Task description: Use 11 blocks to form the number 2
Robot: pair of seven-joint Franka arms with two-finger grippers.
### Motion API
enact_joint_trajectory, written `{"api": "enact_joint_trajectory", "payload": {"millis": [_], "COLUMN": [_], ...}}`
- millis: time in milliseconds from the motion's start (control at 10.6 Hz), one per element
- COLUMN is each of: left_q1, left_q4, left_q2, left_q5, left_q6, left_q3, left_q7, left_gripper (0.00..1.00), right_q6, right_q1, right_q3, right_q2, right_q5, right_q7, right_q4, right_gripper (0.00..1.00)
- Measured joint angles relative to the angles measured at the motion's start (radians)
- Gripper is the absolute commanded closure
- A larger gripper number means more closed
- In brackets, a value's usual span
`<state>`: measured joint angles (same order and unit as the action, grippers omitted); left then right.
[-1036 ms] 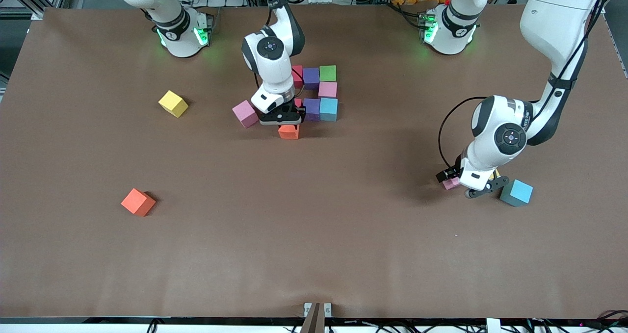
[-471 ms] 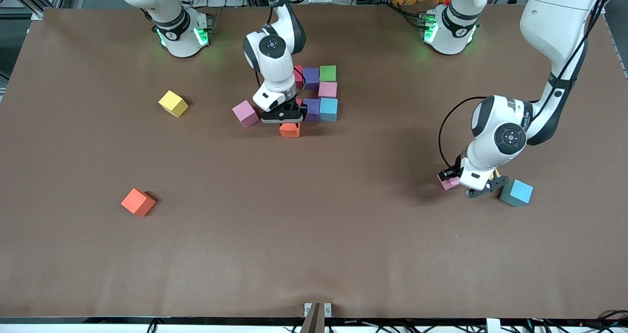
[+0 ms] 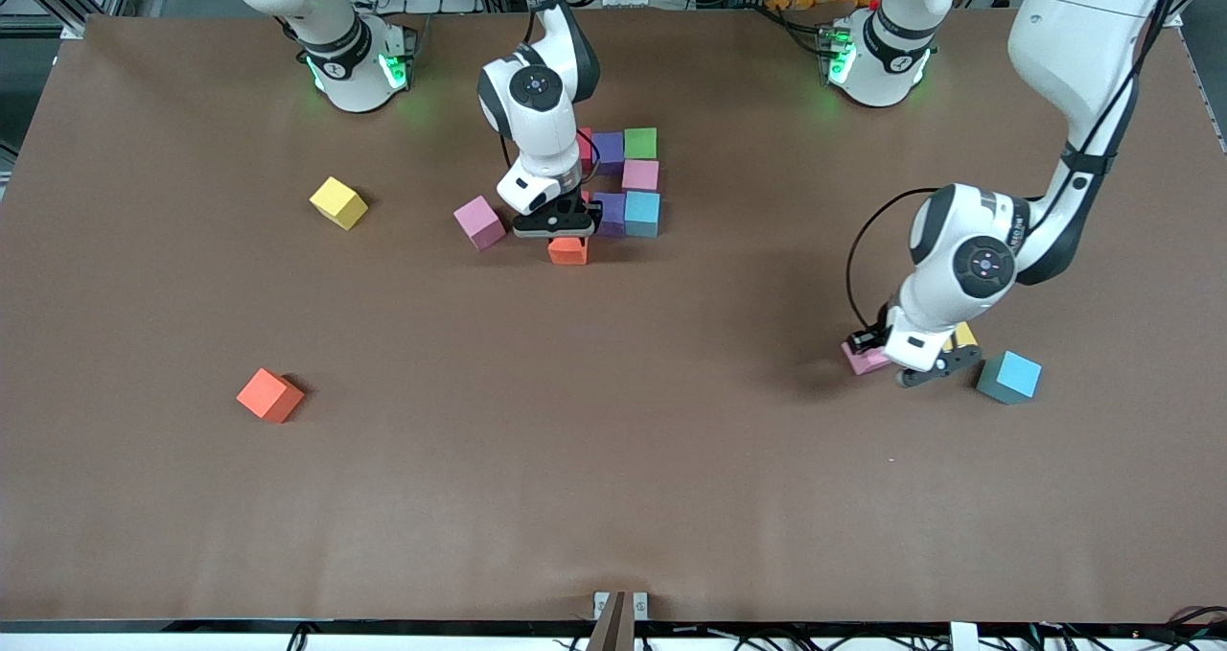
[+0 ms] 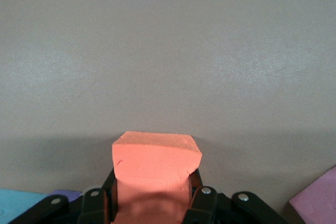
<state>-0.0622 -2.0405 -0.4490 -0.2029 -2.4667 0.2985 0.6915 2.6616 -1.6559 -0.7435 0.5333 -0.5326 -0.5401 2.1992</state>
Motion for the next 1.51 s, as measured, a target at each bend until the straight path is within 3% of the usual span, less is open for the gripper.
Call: {"api": "enact_joint_trajectory", "payload": {"millis": [94, 188, 659, 941, 1224, 1506], "left_q1": [0.012, 0.019, 0.022, 0.022, 0.022, 0.023], "left_q4": [0.015, 0.027, 0.069, 0.125, 0.244, 0.283], "left_q2": [0.002, 0.003, 0.016, 0.035, 0.049, 0.051], "left_q5": [0.000, 0.000, 0.000, 0.000, 0.000, 0.000], "left_q6": [0.000, 0.000, 0.012, 0.105, 0.253, 0.277], "left_q3": [0.020, 0.042, 0.080, 0.107, 0.137, 0.182], "left_q7": [0.008, 0.015, 0.028, 0.028, 0.028, 0.028], "left_gripper": [0.46, 0.46, 0.46, 0.46, 0.46, 0.46], "right_q6": [-0.003, -0.007, -0.060, -0.095, -0.221, -0.332], "right_q1": [0.000, 0.000, 0.006, 0.072, 0.266, 0.419], "right_q3": [-0.001, -0.001, -0.001, -0.014, -0.022, -0.025], "right_q2": [0.000, 0.000, 0.008, -0.005, -0.086, -0.167], "right_q5": [0.000, 0.000, -0.006, -0.017, -0.019, -0.019], "right_q7": [-0.001, -0.005, -0.095, -0.082, 0.208, 0.567], "right_q4": [0.000, 0.000, -0.009, -0.054, -0.073, -0.069], "right_gripper": [0.29, 0.00, 0.00, 0.00, 0.00, 0.00]}}
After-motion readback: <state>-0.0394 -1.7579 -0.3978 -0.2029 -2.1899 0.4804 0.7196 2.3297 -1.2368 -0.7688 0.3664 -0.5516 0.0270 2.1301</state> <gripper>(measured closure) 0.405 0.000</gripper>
